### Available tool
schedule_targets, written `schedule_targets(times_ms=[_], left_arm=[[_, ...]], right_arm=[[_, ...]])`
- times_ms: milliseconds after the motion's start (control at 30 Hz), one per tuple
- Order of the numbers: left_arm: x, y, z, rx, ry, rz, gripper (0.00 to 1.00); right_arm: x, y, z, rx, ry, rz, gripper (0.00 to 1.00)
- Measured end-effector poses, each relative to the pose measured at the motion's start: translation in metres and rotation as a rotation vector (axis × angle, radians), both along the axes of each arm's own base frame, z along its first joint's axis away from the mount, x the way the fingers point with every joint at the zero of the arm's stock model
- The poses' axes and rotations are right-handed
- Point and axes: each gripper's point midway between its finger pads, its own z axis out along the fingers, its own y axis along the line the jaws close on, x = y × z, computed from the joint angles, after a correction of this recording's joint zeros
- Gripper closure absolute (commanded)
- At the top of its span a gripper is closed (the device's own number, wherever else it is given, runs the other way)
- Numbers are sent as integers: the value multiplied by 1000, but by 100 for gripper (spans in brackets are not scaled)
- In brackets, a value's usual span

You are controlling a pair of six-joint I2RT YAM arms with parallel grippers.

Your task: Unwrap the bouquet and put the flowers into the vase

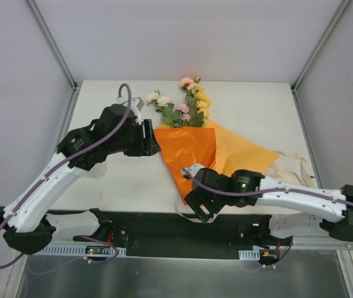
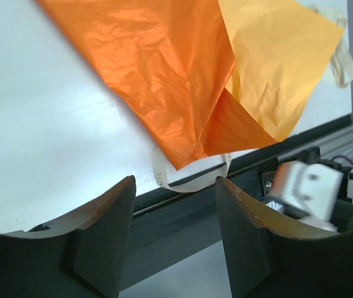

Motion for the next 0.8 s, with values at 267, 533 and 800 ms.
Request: schedule_targets(times_ms=[267, 533, 800], left_arm=[[-34, 64, 41, -155, -166, 178, 45], [-42, 70, 41, -194, -143, 210, 44], [-45, 73, 37, -186, -129, 216, 44]], right_arm=[[8, 57, -75, -189, -94, 94, 37], [7, 106, -110, -230, -138, 209, 53], [10, 110, -129, -273, -164, 230, 66]])
